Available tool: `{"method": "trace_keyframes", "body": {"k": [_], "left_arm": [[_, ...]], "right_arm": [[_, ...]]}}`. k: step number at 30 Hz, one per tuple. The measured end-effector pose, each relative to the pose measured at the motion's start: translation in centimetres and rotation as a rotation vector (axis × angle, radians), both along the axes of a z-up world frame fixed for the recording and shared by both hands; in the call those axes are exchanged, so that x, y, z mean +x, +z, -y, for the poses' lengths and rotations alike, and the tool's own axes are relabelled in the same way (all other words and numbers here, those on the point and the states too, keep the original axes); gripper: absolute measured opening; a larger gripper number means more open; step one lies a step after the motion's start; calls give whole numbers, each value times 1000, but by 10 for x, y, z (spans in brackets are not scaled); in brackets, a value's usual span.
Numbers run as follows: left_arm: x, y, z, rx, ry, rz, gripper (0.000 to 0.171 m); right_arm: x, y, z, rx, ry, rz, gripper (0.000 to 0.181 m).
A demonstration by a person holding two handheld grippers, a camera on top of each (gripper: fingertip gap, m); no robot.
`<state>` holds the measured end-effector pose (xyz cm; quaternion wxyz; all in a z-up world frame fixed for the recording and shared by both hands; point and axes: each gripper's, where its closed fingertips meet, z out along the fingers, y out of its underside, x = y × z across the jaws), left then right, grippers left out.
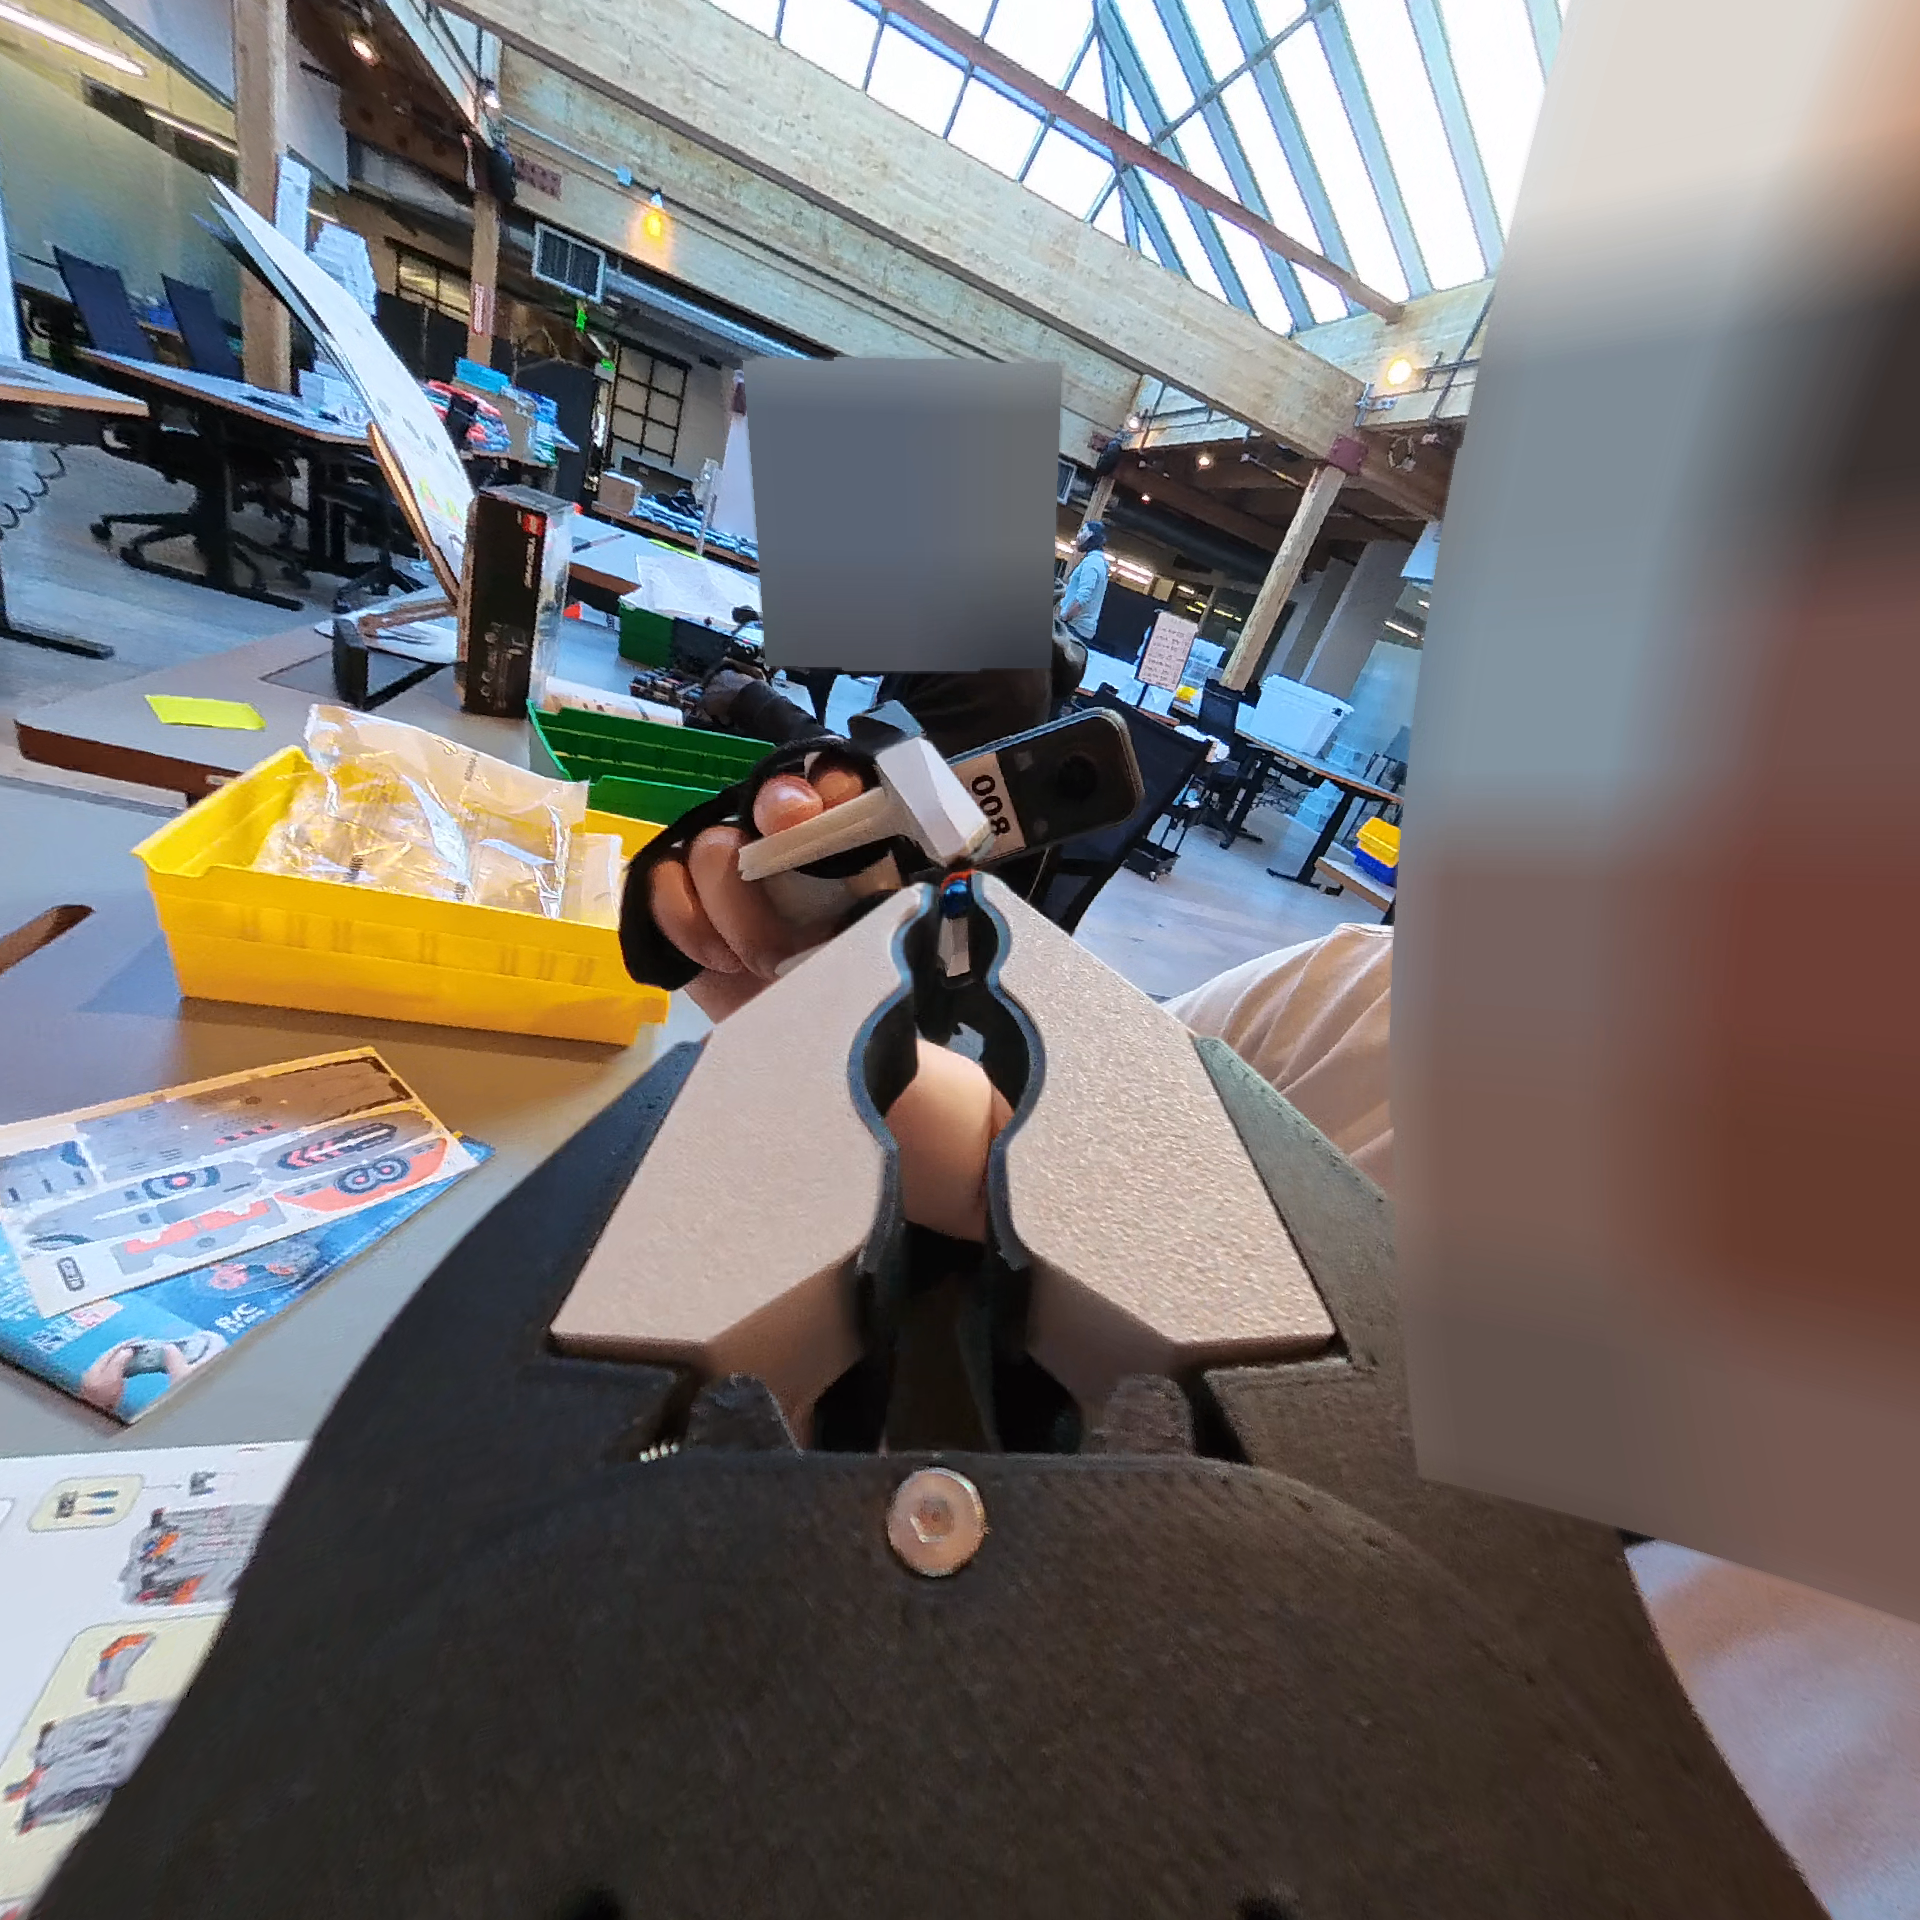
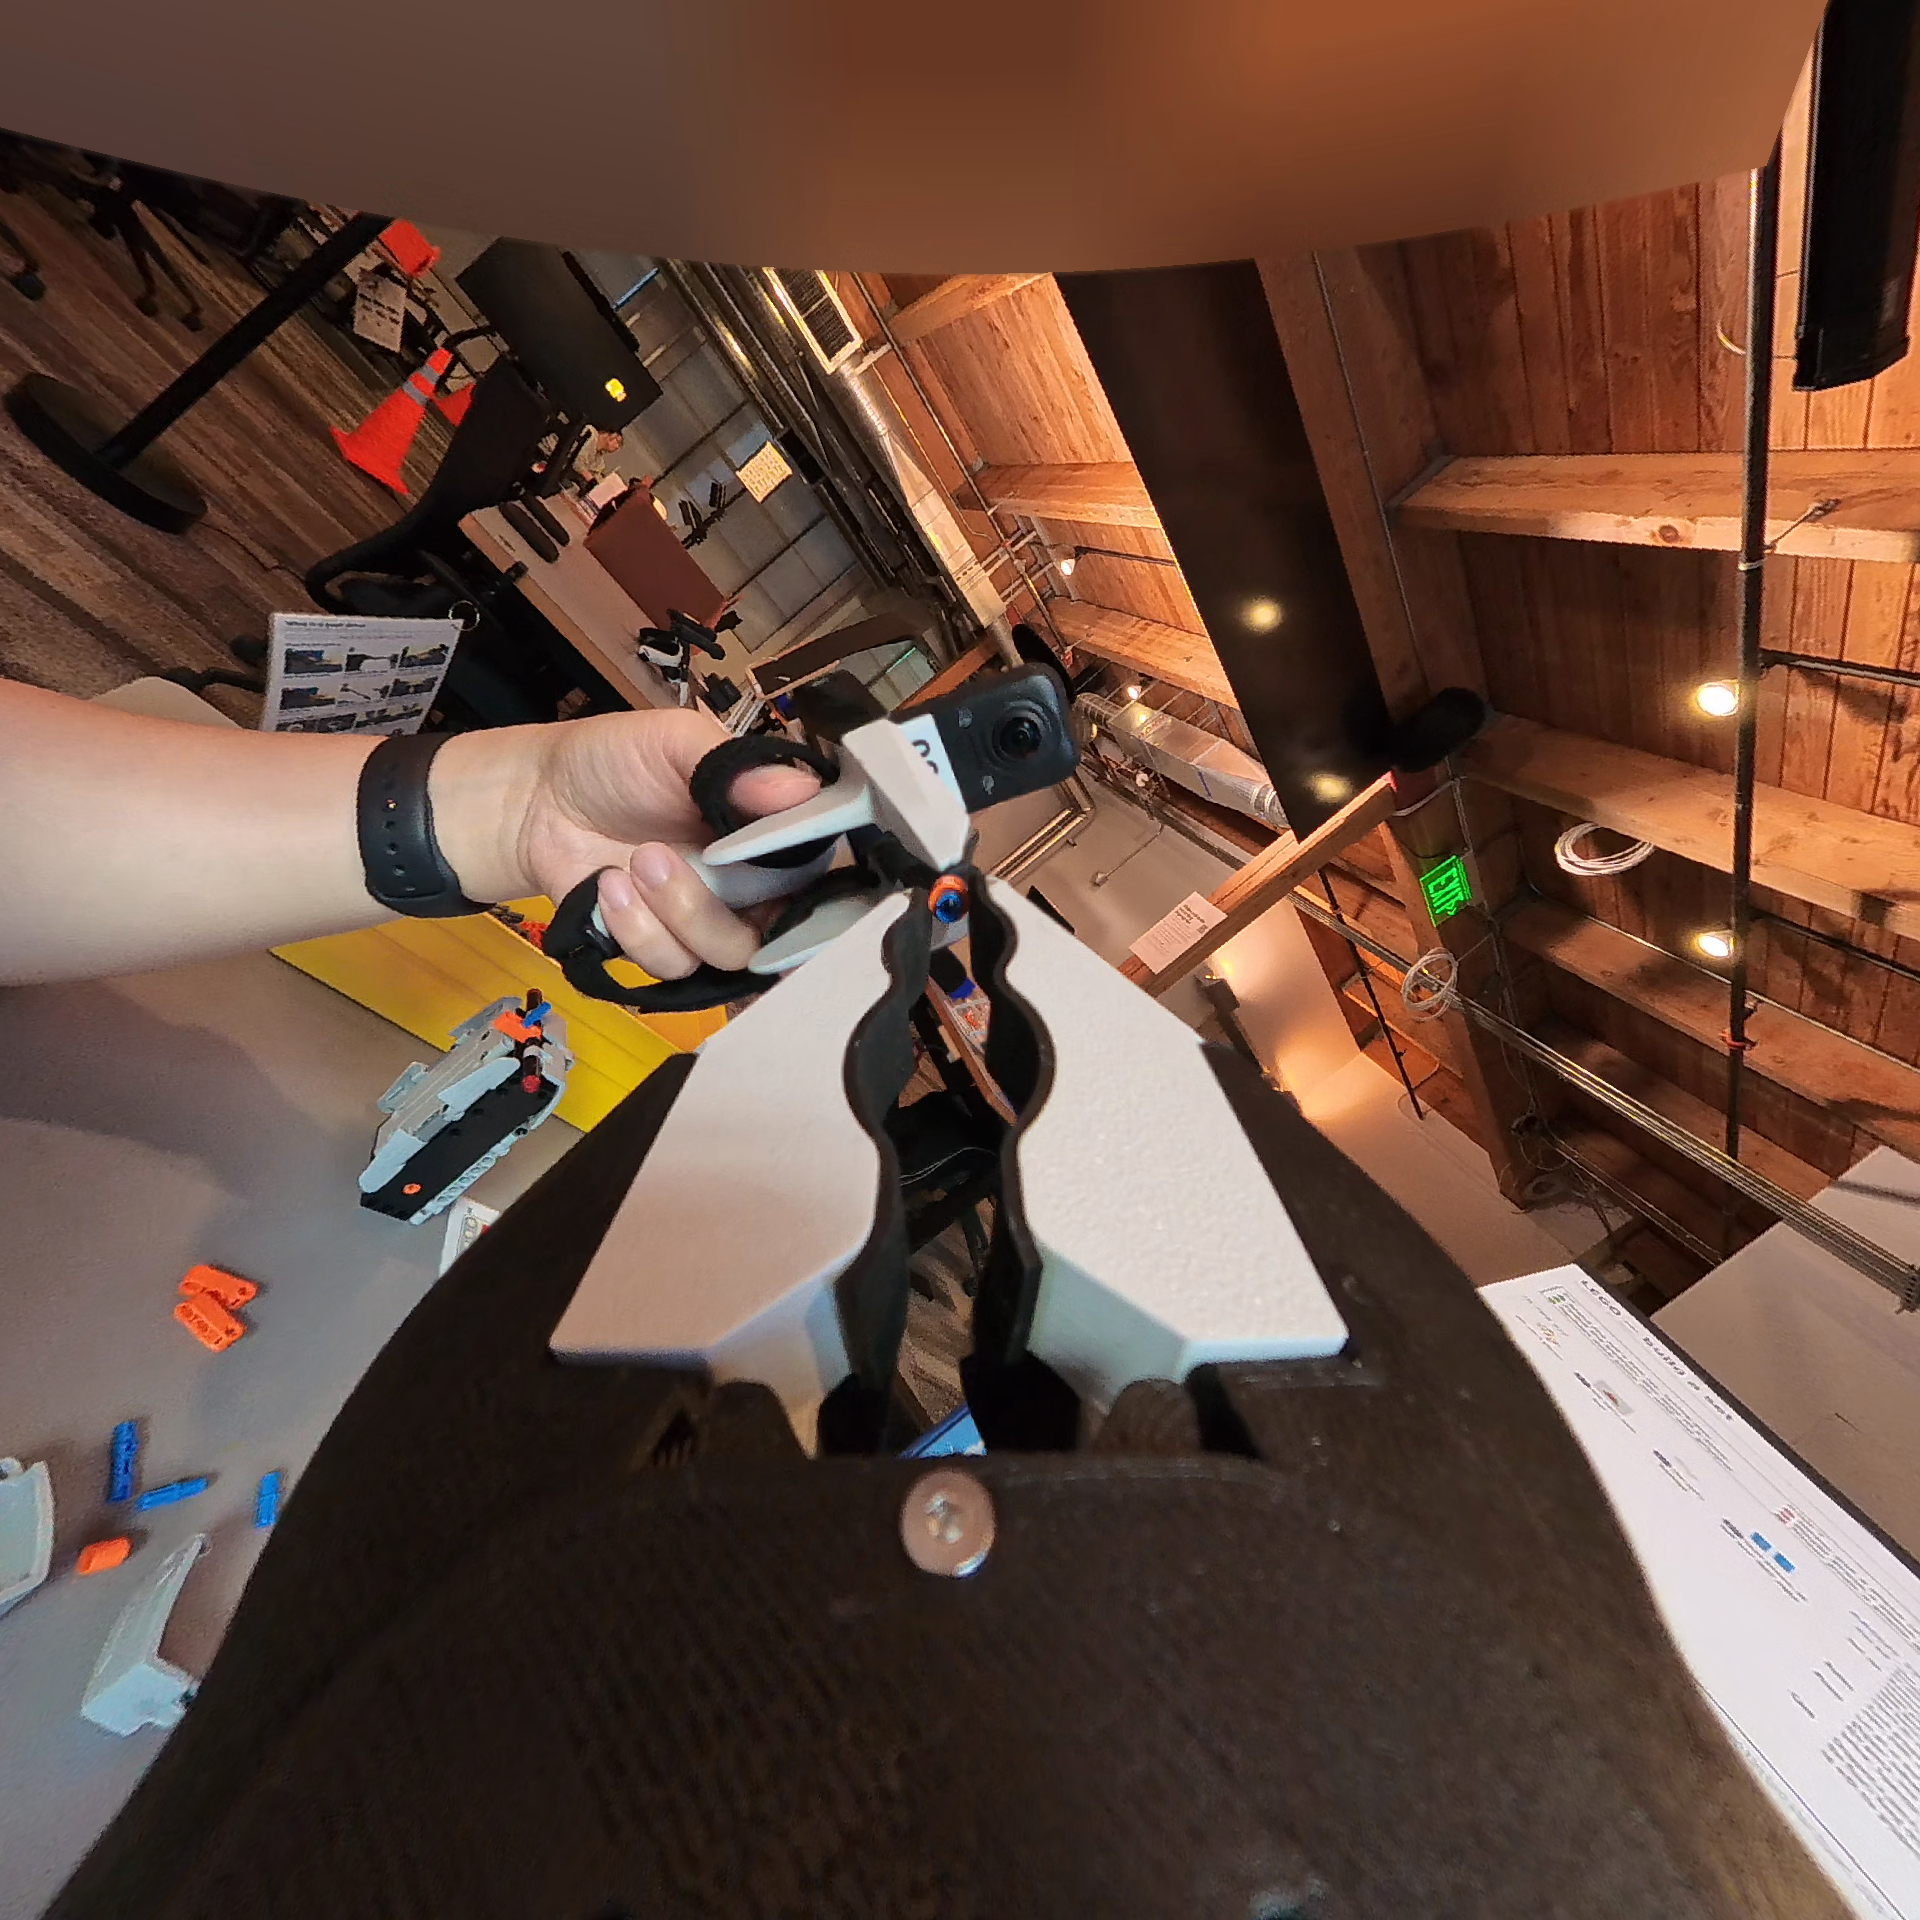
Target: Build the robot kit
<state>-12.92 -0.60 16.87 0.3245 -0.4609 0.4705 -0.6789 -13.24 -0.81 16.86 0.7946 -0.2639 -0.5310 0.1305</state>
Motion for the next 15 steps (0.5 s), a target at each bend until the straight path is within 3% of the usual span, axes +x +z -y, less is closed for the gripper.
{"method": "trace_keyframes", "body": {"k": [9,15], "left_arm": [[2,-10,0,25,18,-64,2],[6,-14,-4,25,40,-77,2]], "right_arm": [[2,-8,-1,-75,62,51,5],[6,-11,-5,-85,32,84,5]]}}
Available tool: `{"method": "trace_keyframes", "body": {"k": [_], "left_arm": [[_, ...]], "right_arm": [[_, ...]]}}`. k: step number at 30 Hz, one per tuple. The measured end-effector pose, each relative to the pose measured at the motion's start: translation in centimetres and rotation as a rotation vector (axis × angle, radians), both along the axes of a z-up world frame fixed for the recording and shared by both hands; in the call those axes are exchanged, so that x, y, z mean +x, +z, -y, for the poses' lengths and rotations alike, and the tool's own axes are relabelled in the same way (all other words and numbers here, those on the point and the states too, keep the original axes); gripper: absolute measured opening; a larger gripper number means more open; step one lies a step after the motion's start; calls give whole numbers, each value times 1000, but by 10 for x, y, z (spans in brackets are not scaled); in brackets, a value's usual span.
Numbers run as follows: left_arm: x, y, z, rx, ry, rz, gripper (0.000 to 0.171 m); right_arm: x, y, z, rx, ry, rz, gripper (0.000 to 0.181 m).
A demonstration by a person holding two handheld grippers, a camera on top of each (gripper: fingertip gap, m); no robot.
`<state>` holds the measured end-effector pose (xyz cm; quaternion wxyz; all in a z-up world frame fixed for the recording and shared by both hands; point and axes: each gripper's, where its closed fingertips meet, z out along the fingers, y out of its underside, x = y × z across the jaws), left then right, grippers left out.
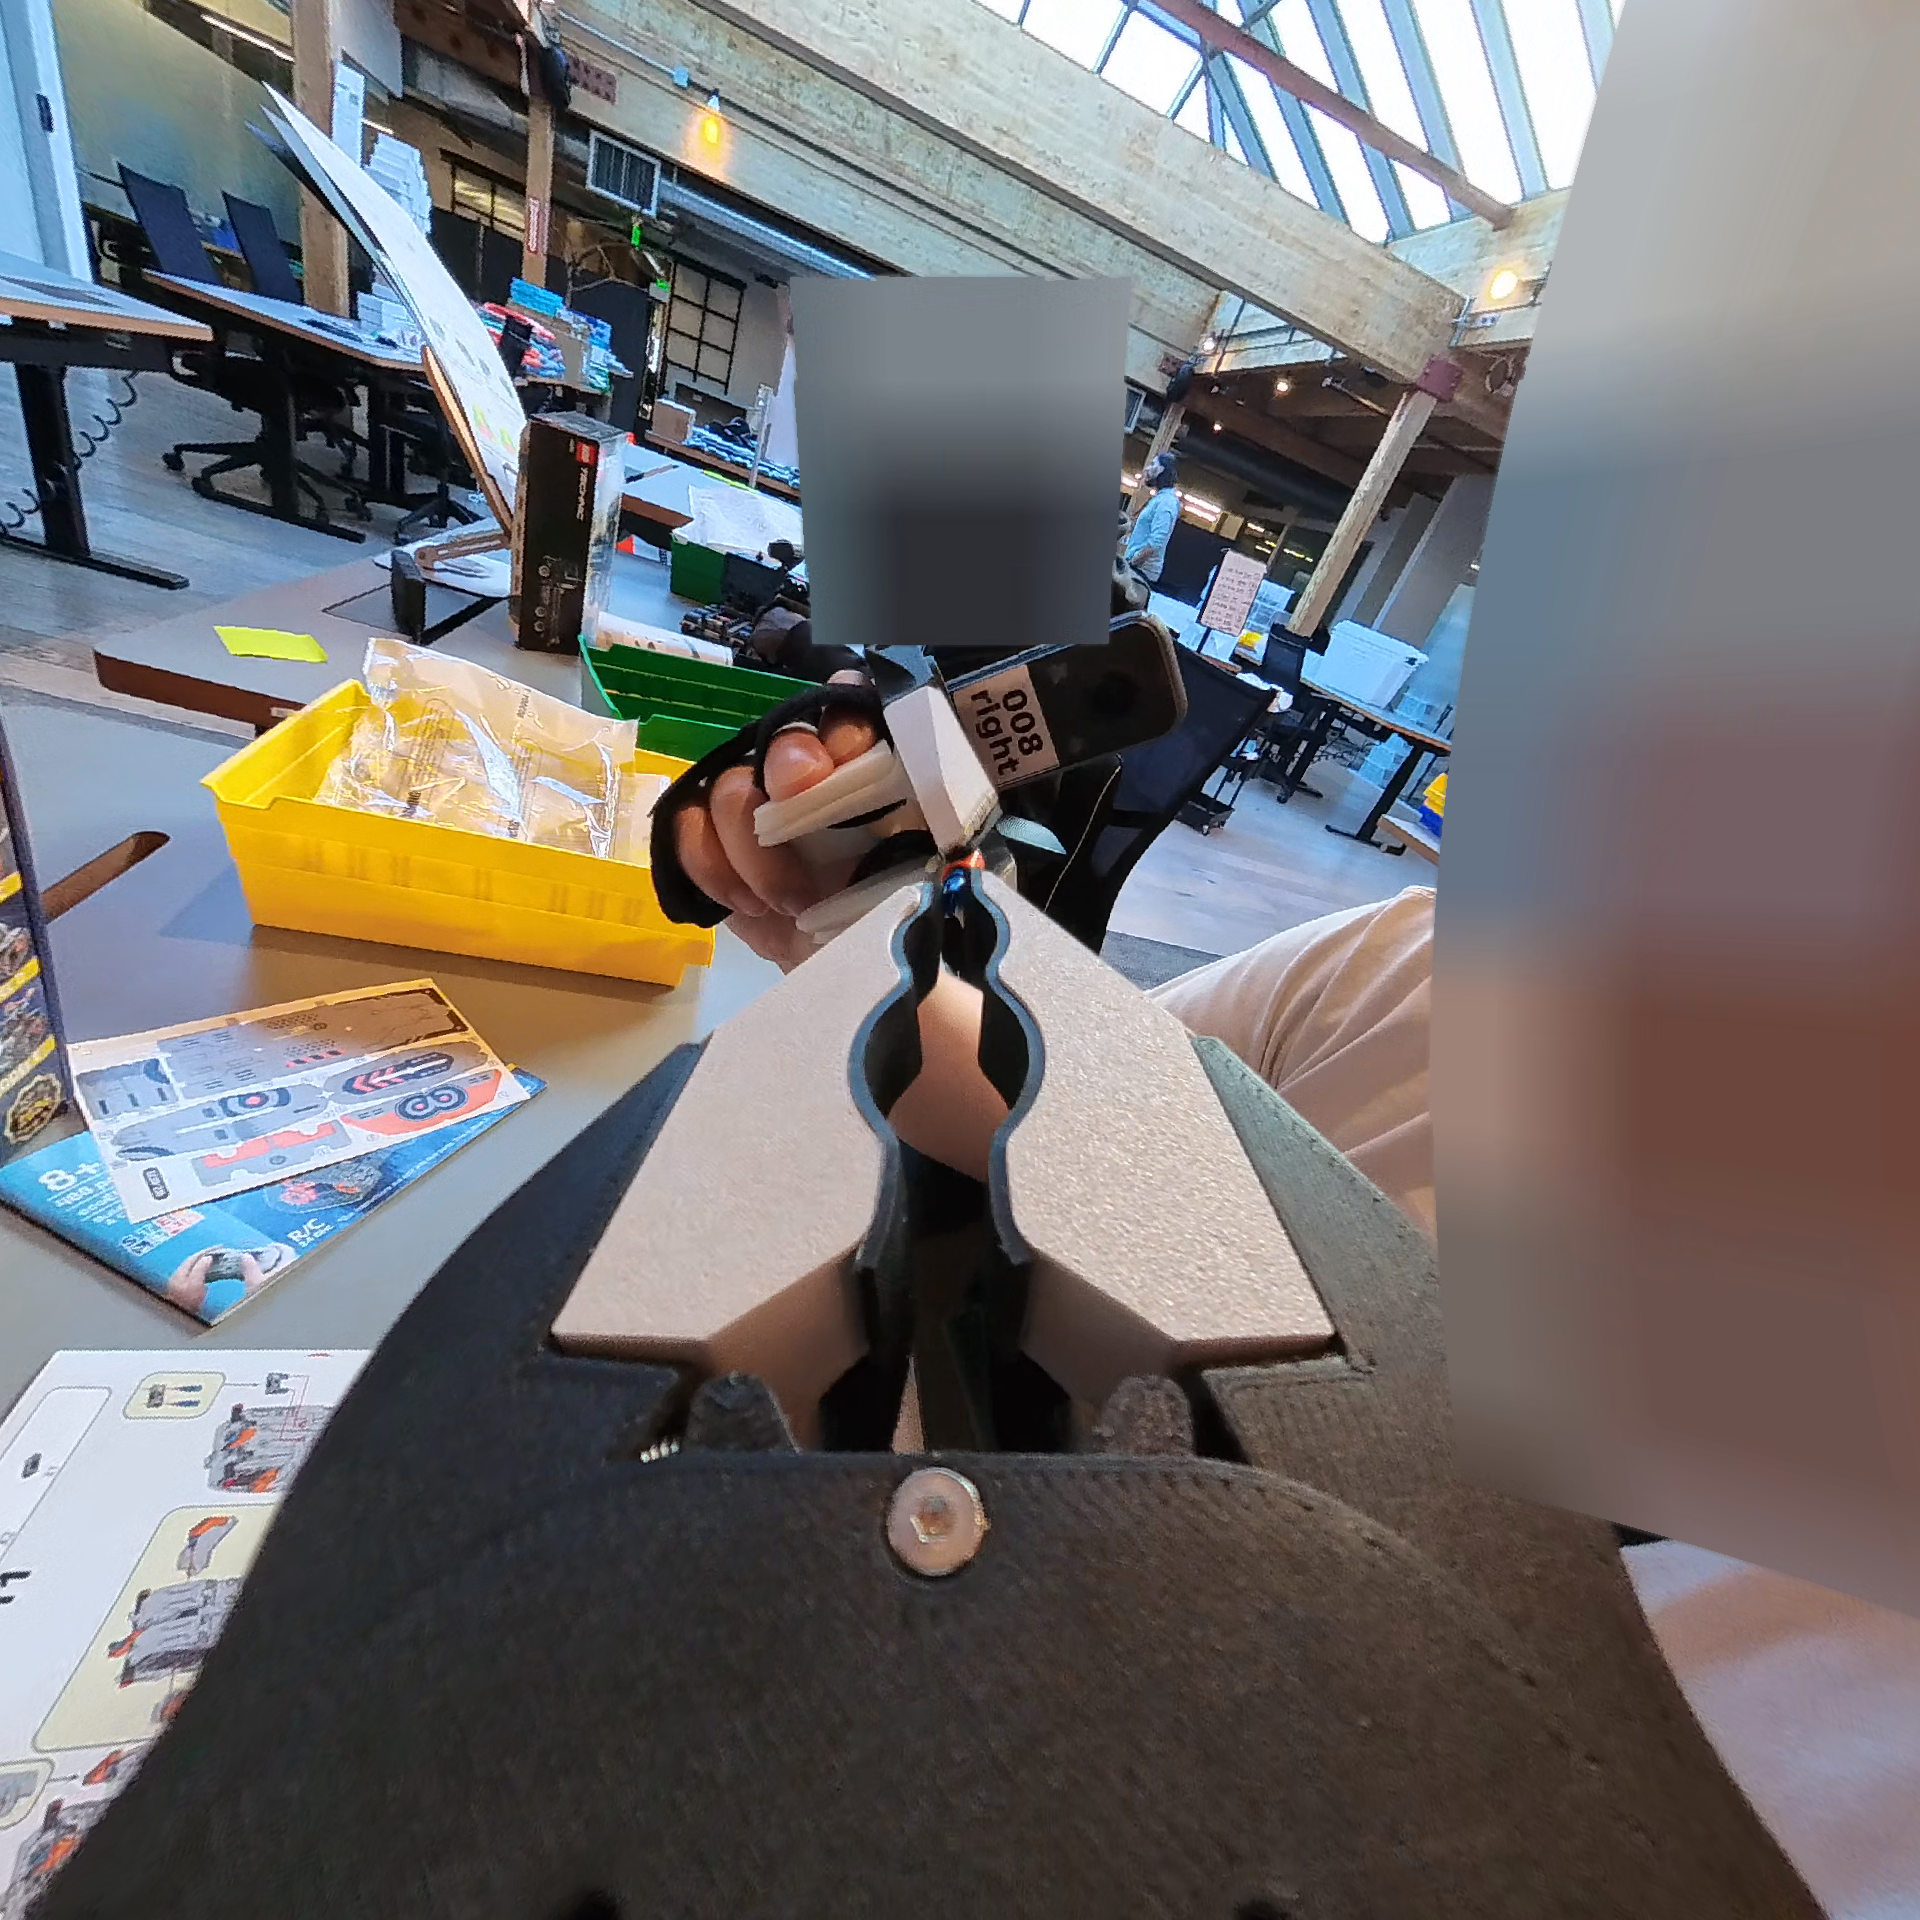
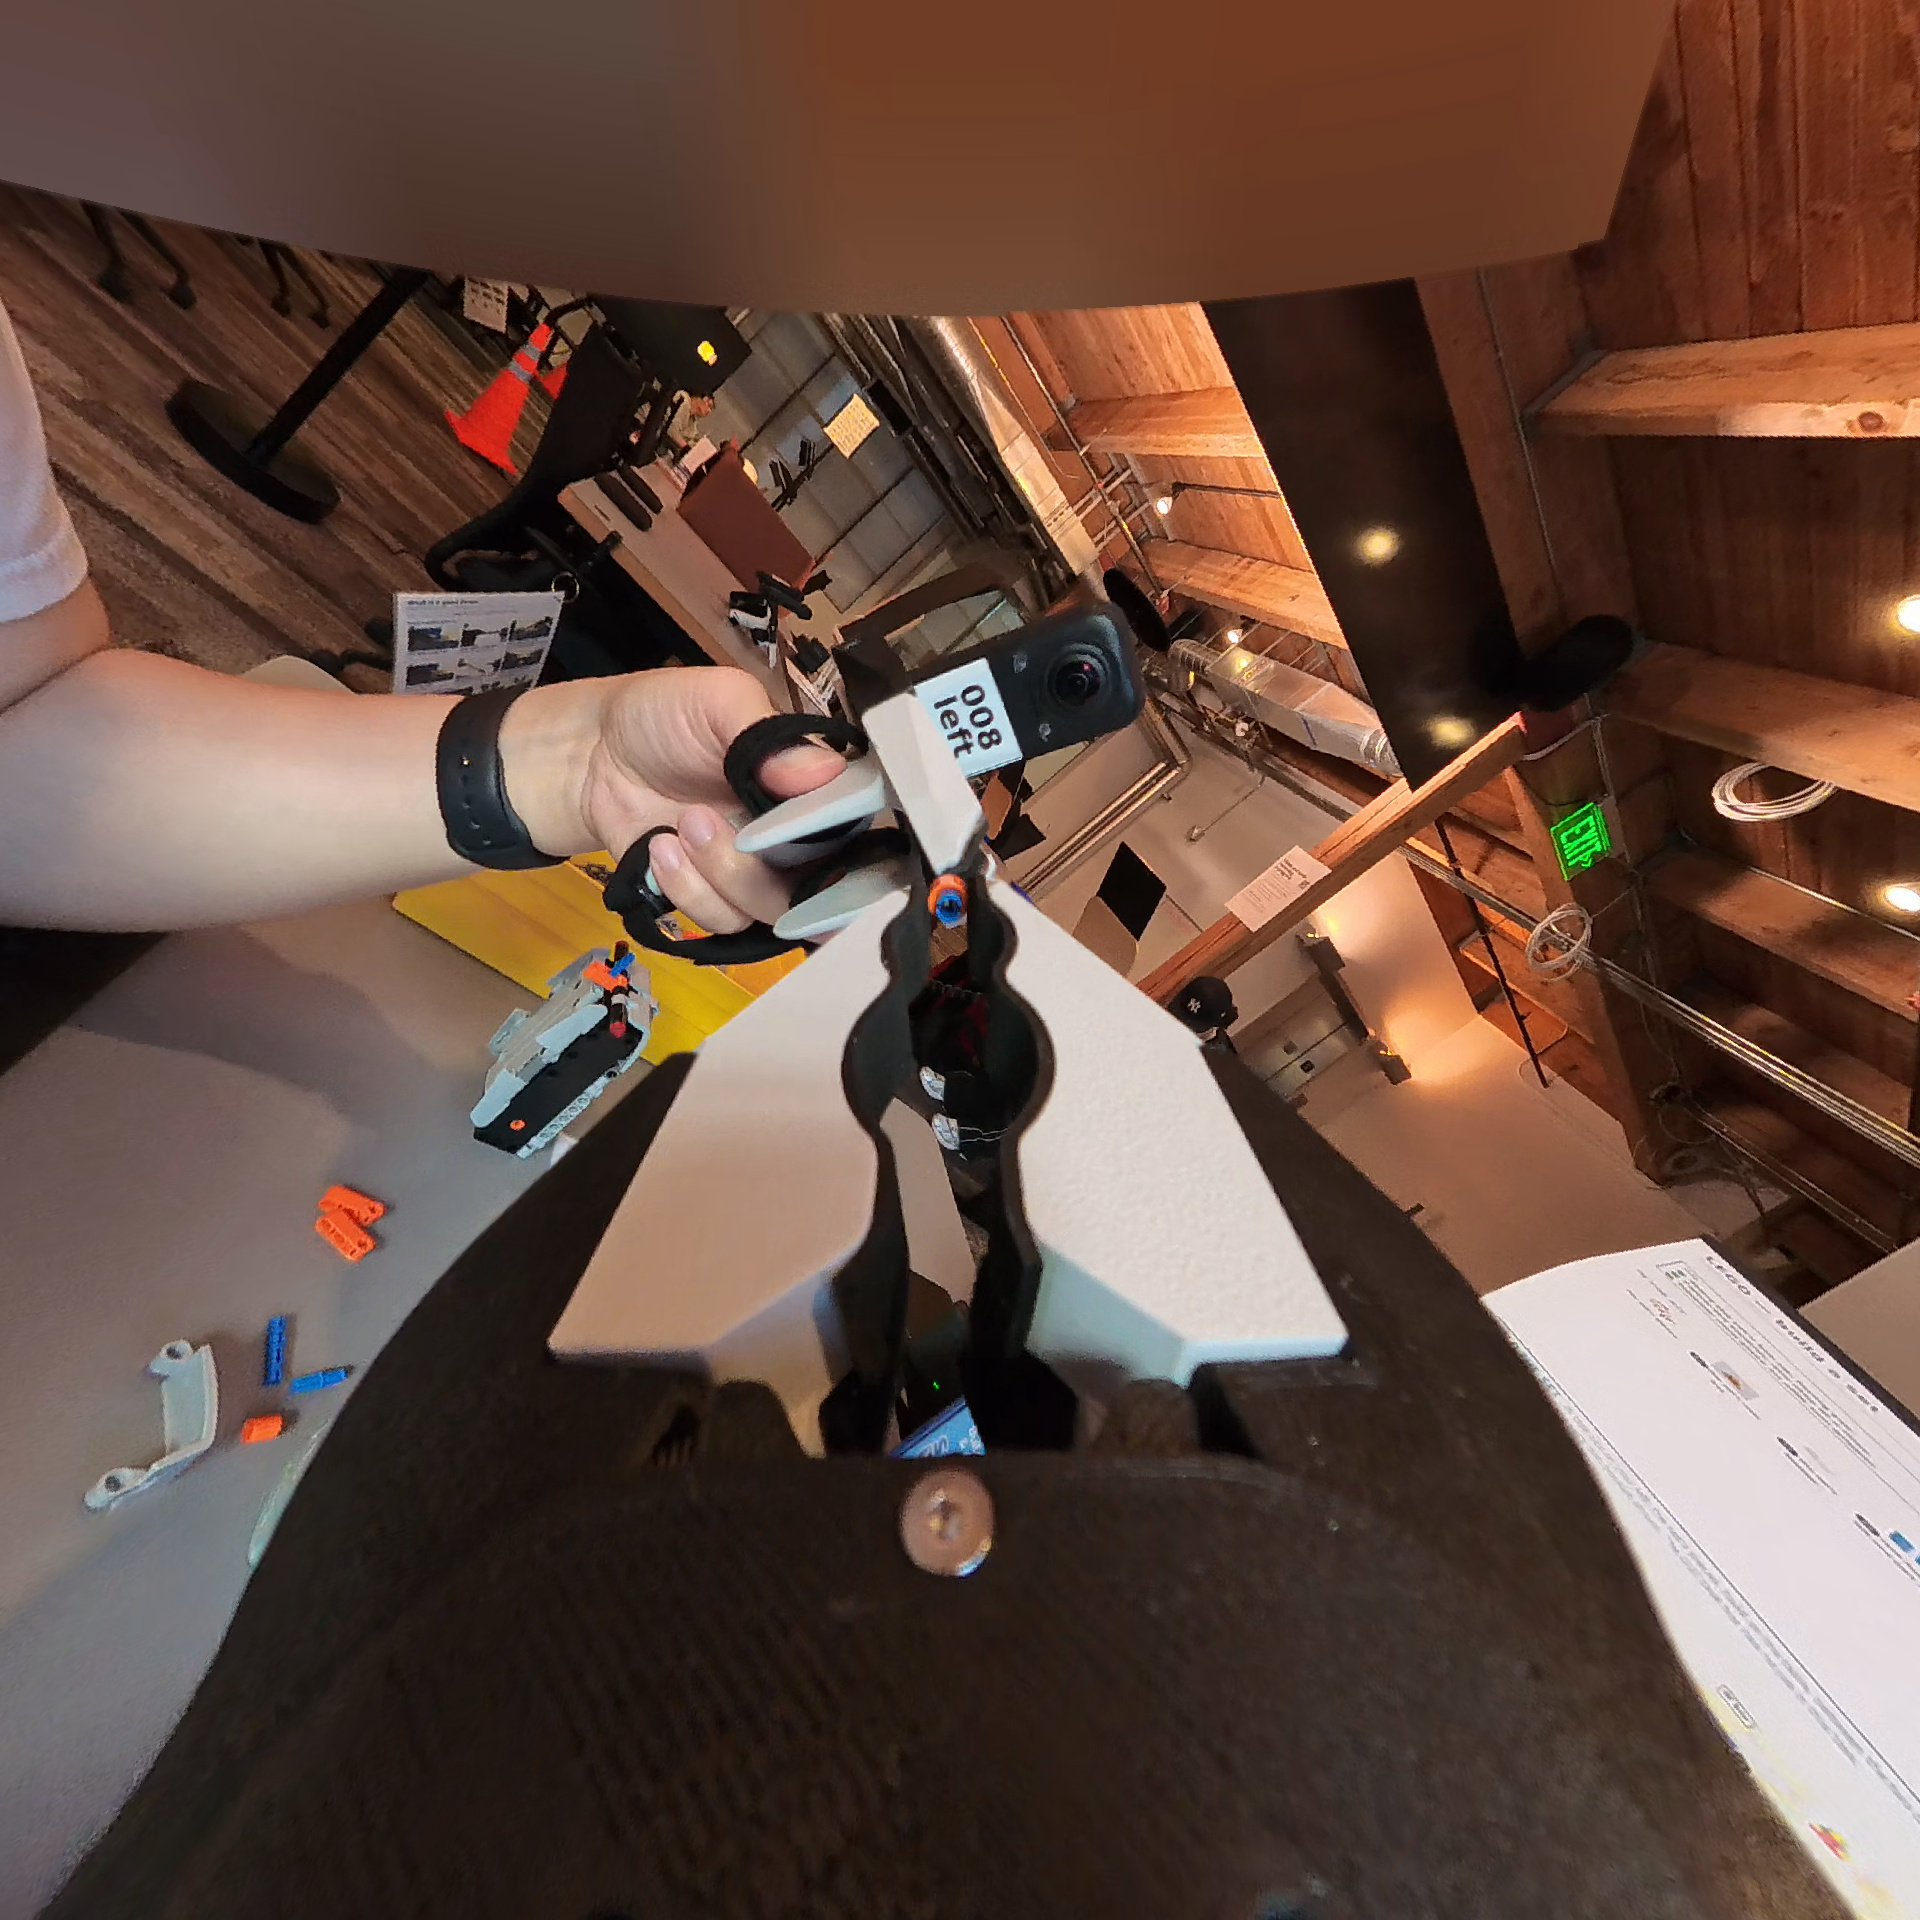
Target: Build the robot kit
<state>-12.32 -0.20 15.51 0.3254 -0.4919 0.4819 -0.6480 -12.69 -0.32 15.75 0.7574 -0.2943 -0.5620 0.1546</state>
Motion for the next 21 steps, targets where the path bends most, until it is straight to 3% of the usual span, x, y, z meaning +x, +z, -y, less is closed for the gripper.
{"method": "trace_keyframes", "body": {"k": [15,21], "left_arm": [[4,-3,-1,11,29,-18,2],[-2,-15,-24,46,155,-110,2]], "right_arm": [[-1,-2,-2,-35,2,9,5],[-5,-14,-23,-102,-41,32,5]]}}
